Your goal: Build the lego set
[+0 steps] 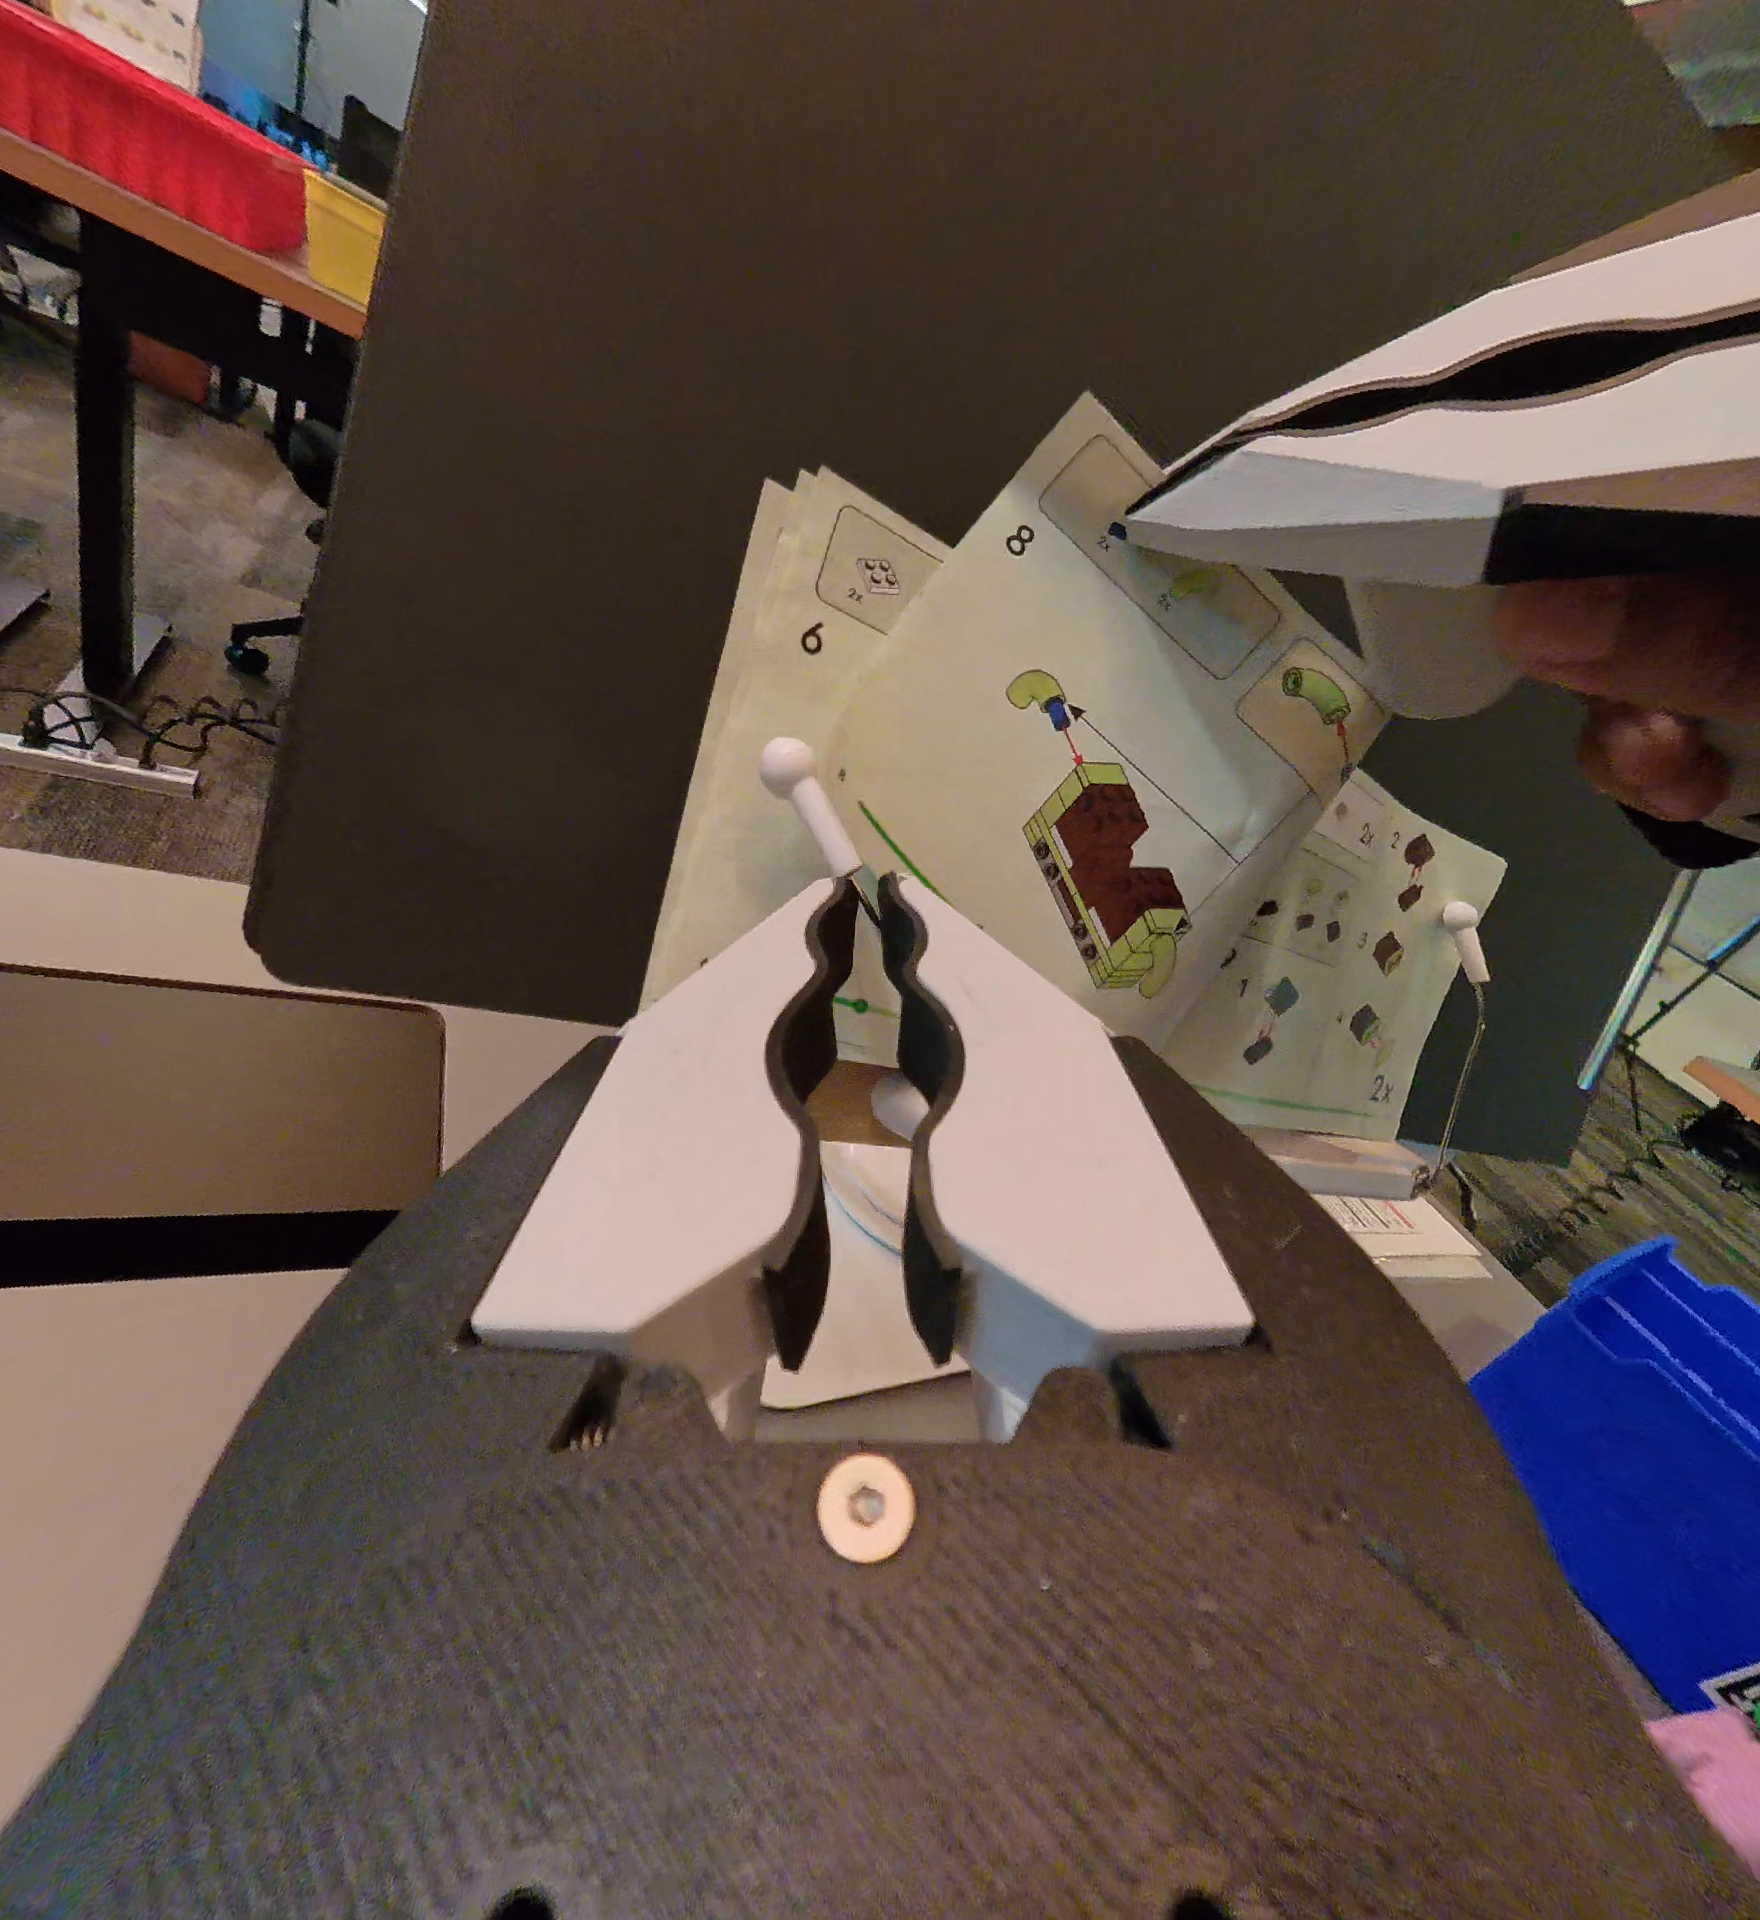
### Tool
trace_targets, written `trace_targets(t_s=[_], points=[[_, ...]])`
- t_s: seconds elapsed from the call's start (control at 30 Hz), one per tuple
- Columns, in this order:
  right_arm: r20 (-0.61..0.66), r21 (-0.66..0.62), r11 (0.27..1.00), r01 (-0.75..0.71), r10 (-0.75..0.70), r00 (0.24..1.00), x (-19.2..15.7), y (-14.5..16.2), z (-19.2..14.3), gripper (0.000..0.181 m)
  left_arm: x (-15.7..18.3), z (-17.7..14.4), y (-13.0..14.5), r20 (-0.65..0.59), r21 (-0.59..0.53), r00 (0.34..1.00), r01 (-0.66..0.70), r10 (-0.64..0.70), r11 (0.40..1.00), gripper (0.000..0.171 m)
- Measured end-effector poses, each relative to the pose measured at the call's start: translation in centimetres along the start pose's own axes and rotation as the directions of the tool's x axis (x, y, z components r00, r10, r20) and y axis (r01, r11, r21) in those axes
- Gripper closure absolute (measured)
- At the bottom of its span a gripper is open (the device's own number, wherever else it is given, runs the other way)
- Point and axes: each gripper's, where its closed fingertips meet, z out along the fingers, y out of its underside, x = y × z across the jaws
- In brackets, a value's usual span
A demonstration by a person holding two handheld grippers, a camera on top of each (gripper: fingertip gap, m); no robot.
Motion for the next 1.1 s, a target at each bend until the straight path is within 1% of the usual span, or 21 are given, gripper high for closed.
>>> trace_targets(t_s=[0.1,0.13,0.17,0.2,0.23,0.3,0.37,0.43,0.5,0.57,0.7,0.73,0.8,0.87,0.93,1.0,1.1], points=[[-0.034,0.031,0.999,-0.024,0.025,0.999,0.1,-0.1,-0.1,0.181,-0.2,-0.7,0.3,0.000,0.035,1.000,0.019,-0.019,0.999,0.171],[-0.018,0.045,0.998,-0.034,0.035,0.999,-0.2,-0.1,-0.1,0.181,-0.1,-1.0,0.4,-0.003,0.052,1.000,0.019,-0.019,0.998,0.170],[0.029,0.072,0.997,-0.034,0.032,0.999,-1.1,-0.4,0.0,0.181,0.3,-1.3,0.3,-0.015,0.073,1.000,0.004,-0.003,0.997,0.171],[0.079,0.105,0.994,-0.025,0.016,0.997,-2.1,-0.8,0.1,0.181,0.5,-1.4,0.5,-0.012,0.082,1.000,-0.023,0.024,0.996,0.170],[0.098,0.110,0.994,-0.013,0.002,0.995,-2.7,-0.8,0.3,0.181,1.1,-1.4,0.5,-0.022,0.091,0.998,-0.056,0.058,0.994,0.170],[0.132,0.085,0.996,0.033,-0.044,0.990,-3.8,-0.5,1.0,0.181,2.0,-1.2,0.9,-0.029,0.079,0.991,-0.126,0.128,0.989,0.169],[0.147,0.103,0.991,0.083,-0.098,0.984,-4.5,-0.9,1.3,0.181,2.9,-1.1,0.9,-0.037,0.073,0.983,-0.179,0.182,0.981,0.169],[0.149,0.103,0.988,0.114,-0.128,0.980,-4.7,-1.1,1.4,0.181,3.0,-0.9,0.9,-0.020,0.057,0.977,-0.211,0.213,0.976,0.169],[0.151,0.110,0.987,0.114,-0.130,0.980,-4.8,-1.2,1.4,0.179,2.8,-0.7,1.0,-0.022,0.032,0.980,-0.197,0.197,0.980,0.169],[0.154,0.138,0.984,0.113,-0.135,0.979,-5.1,-1.4,1.0,0.165,2.8,-0.7,1.0,-0.043,0.018,0.987,-0.155,0.156,0.988,0.169],[0.067,0.223,0.973,0.060,-0.077,0.995,-4.3,-2.3,-1.3,0.147,2.7,-0.7,1.0,-0.044,-0.002,0.989,-0.145,0.144,0.989,0.169],[0.024,0.234,0.971,0.040,-0.047,0.999,-3.6,-2.1,-2.1,0.148,2.7,-0.7,1.0,-0.042,-0.005,0.989,-0.144,0.144,0.990,0.169],[-0.098,0.202,0.979,0.003,0.017,0.995,-2.0,-0.5,-3.4,0.150,2.7,-0.8,1.0,-0.045,-0.008,0.990,-0.134,0.134,0.991,0.169],[-0.176,0.145,0.989,-0.011,0.037,0.984,-1.4,1.7,-4.1,0.152,2.8,-0.8,1.0,-0.050,-0.005,0.991,-0.124,0.124,0.992,0.169],[-0.173,0.111,0.994,-0.015,0.034,0.984,-2.0,3.4,-4.1,0.159,3.1,-0.8,0.9,-0.057,0.002,0.991,-0.119,0.119,0.993,0.170],[-0.161,0.084,0.996,-0.012,0.025,0.987,-2.7,4.3,-3.4,0.157,3.5,-0.9,0.8,-0.061,0.003,0.991,-0.121,0.121,0.993,0.170],[-0.158,0.090,0.996,0.009,0.005,0.987,-3.3,4.1,-2.2,0.156,3.7,-1.0,0.8,-0.059,-0.010,0.989,-0.136,0.136,0.991,0.170]])
